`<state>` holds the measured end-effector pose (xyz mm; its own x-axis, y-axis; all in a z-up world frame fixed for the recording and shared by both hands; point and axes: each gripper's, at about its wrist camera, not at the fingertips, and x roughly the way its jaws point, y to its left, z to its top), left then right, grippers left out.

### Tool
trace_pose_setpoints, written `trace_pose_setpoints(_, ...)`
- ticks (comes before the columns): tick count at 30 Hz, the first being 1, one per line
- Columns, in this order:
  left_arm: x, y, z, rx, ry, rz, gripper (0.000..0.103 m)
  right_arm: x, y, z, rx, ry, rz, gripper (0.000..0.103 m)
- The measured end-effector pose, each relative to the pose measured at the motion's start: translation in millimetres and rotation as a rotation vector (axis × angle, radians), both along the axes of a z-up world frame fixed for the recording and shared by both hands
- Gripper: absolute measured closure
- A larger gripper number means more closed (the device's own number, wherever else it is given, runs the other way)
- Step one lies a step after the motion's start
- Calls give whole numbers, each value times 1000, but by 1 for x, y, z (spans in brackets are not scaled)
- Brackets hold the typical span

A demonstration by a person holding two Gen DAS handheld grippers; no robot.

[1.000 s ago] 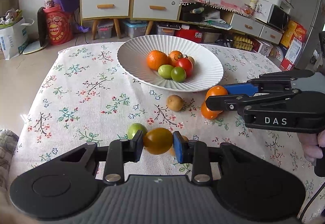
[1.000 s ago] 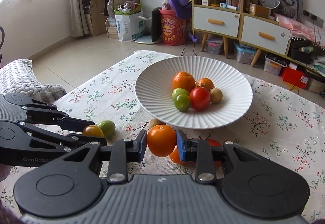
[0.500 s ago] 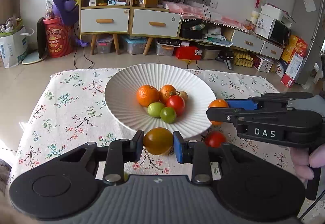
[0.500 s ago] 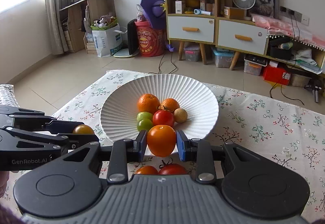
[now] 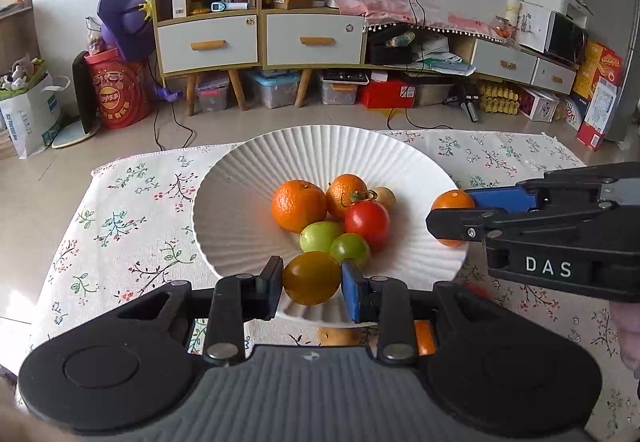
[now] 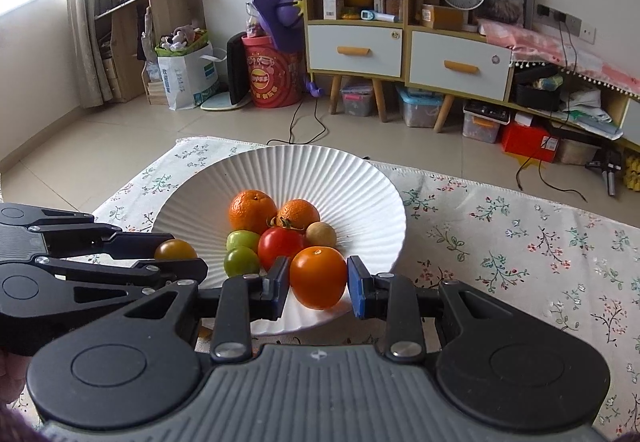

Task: Organize fruits
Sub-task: 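Carry both tomatoes into the white plate and open both tools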

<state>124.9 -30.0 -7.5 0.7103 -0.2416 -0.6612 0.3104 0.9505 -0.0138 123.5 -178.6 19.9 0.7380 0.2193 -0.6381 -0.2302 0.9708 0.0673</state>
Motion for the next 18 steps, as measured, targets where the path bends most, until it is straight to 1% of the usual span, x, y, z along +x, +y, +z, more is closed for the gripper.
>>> trace_pose_setpoints(5, 1, -3, -3, 24, -12, -8, 74, 1, 2, -1, -7, -9, 6, 75)
trace_pose_setpoints(18, 5, -4, -5, 9, -16, -2, 72, -1, 5, -2, -21, -12, 24, 74)
